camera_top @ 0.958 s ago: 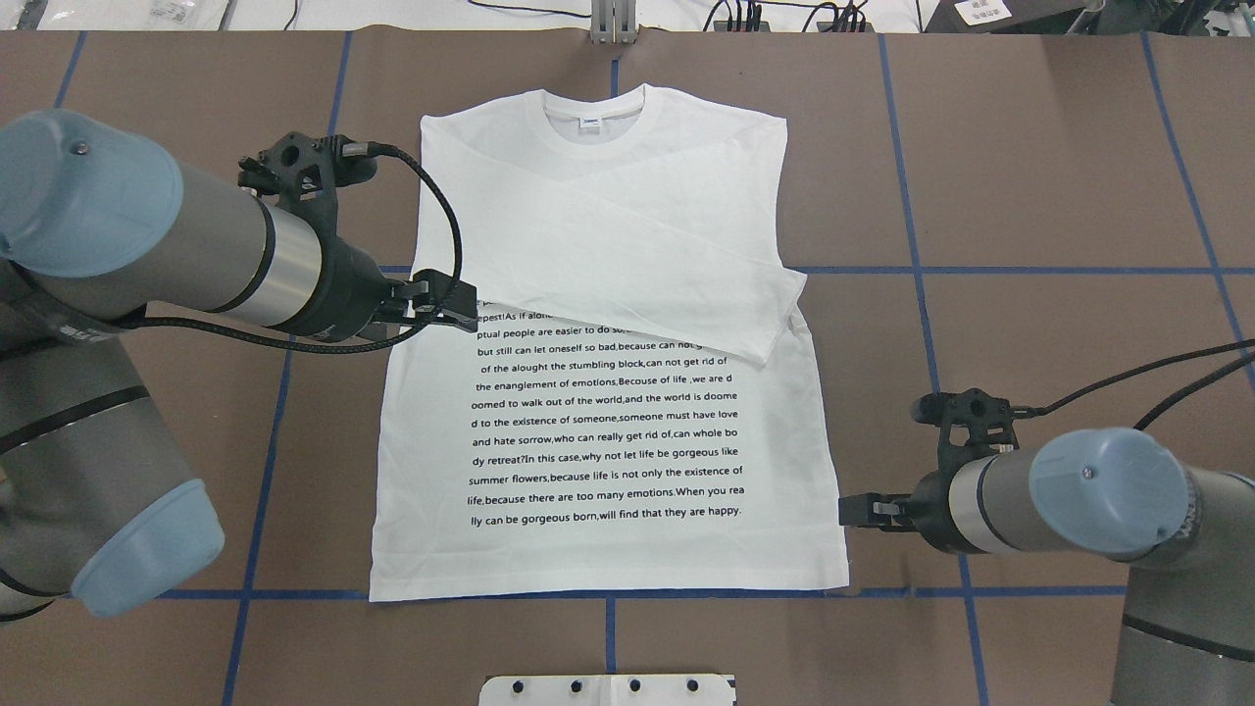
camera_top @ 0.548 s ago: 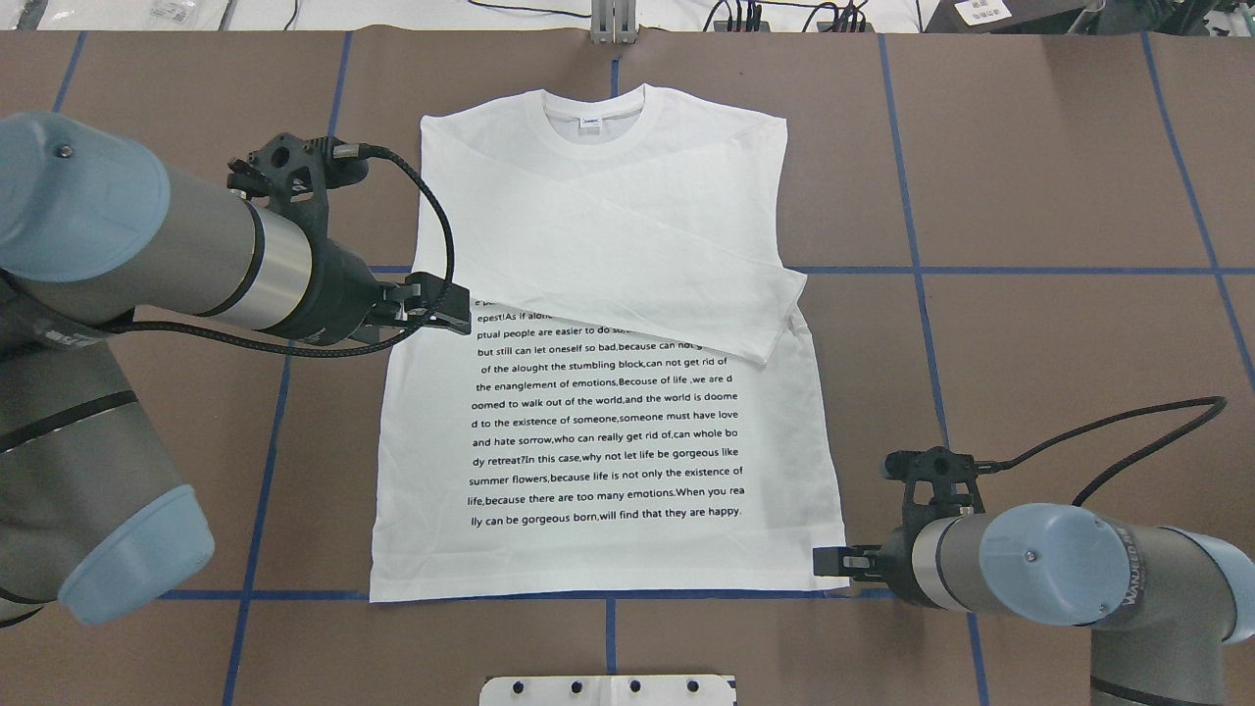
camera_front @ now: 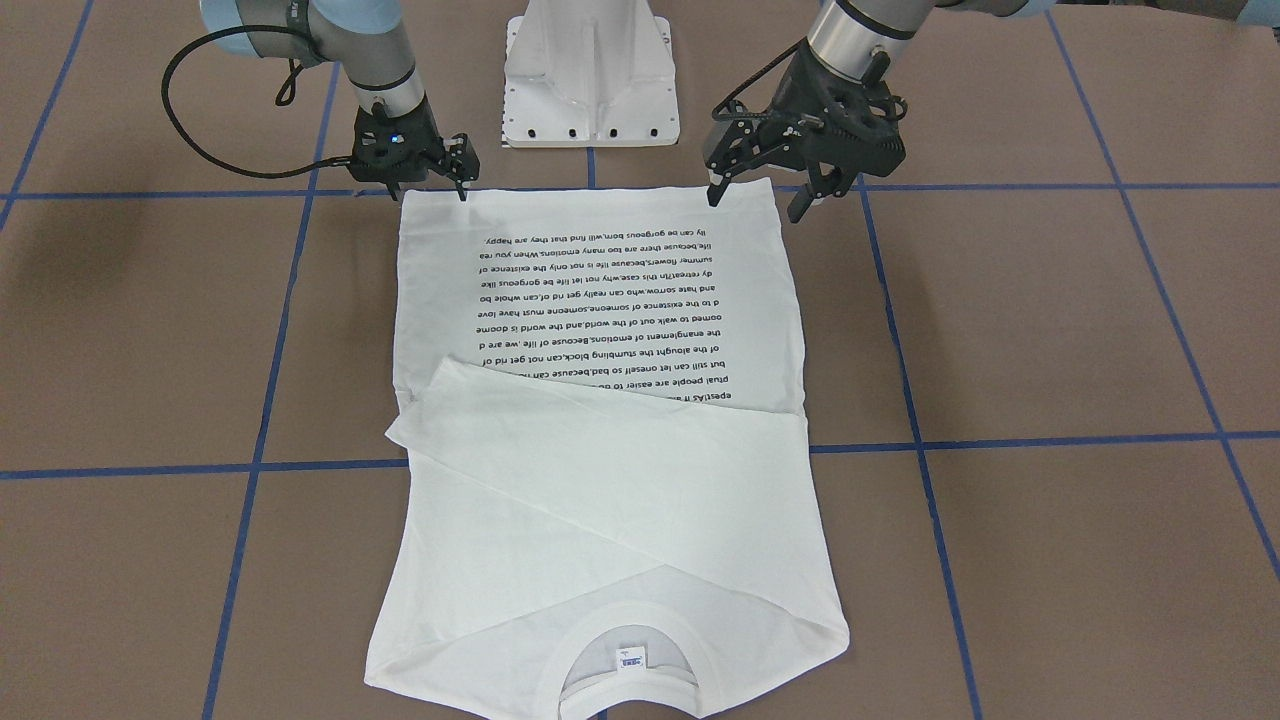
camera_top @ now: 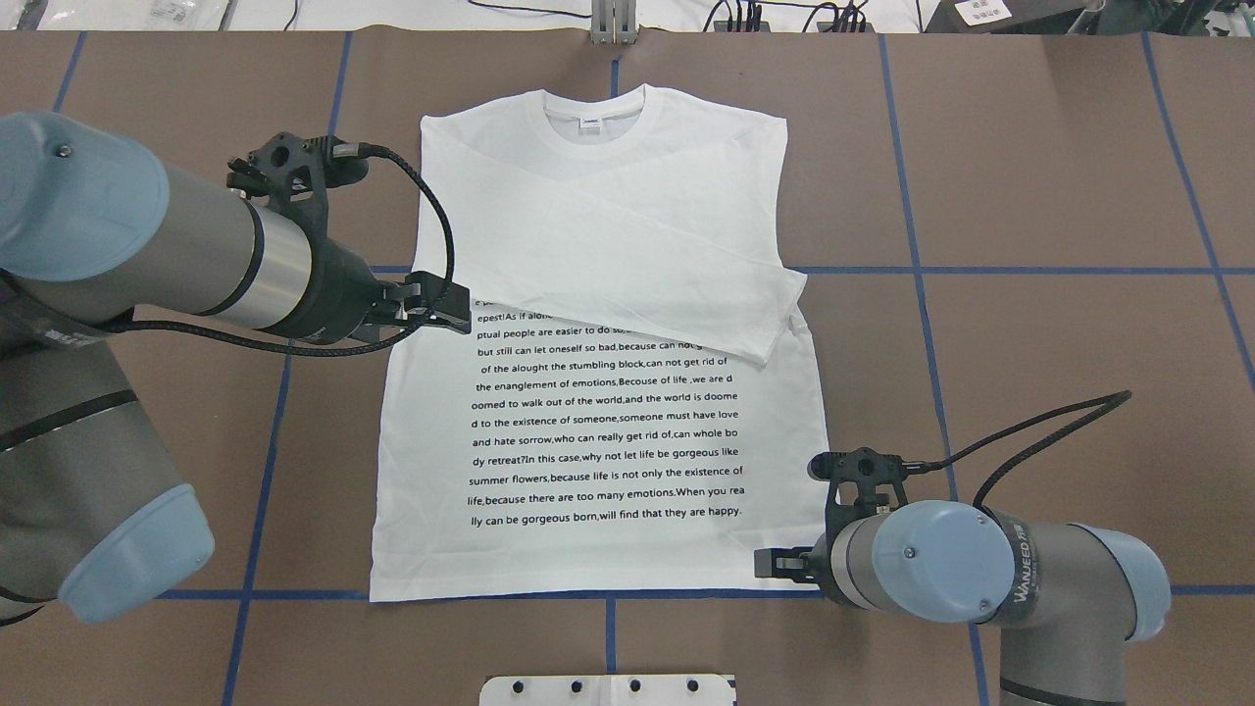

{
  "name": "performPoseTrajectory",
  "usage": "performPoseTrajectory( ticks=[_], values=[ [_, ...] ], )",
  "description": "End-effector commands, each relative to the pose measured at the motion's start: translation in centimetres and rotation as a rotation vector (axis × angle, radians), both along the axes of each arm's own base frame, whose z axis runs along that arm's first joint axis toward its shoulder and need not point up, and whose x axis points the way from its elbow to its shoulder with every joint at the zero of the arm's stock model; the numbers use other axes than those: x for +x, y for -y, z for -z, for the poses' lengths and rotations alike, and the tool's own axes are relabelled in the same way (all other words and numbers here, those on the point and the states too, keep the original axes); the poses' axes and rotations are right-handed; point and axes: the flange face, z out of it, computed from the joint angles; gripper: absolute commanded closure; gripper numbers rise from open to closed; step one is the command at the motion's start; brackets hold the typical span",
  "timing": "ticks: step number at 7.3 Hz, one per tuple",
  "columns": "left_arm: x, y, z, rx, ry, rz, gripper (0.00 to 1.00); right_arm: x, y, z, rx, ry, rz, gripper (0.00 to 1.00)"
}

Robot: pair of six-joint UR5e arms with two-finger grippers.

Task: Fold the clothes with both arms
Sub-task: 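Lower the right gripper to the hem corner nearest it while the left gripper moves down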

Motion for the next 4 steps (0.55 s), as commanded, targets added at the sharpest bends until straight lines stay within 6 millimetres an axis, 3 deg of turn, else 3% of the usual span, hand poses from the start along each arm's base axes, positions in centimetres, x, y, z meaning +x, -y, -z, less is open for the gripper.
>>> performPoseTrajectory(
  ticks=[1, 2, 3, 4],
  values=[
    [-0.02, -0.01, 0.03, 0.0, 0.0, 0.0, 0.01, 0.39, 0.06, -1.55, -0.004, -0.029, 0.002, 0.01],
    [-0.02, -0.01, 0.03, 0.0, 0.0, 0.0, 0.01, 0.55, -0.02, -1.8, -0.007, -0.033, 0.007, 0.02],
    [-0.07, -0.05, 0.1, 0.002, -0.002, 0.0, 0.01, 0.45, -0.07, -1.8, -0.006, -0.033, 0.007, 0.09],
    [-0.17, -0.03, 0.14, 0.002, -0.002, 0.001, 0.01, 0.48, -0.09, -1.88, -0.009, -0.034, 0.007, 0.25]
  ],
)
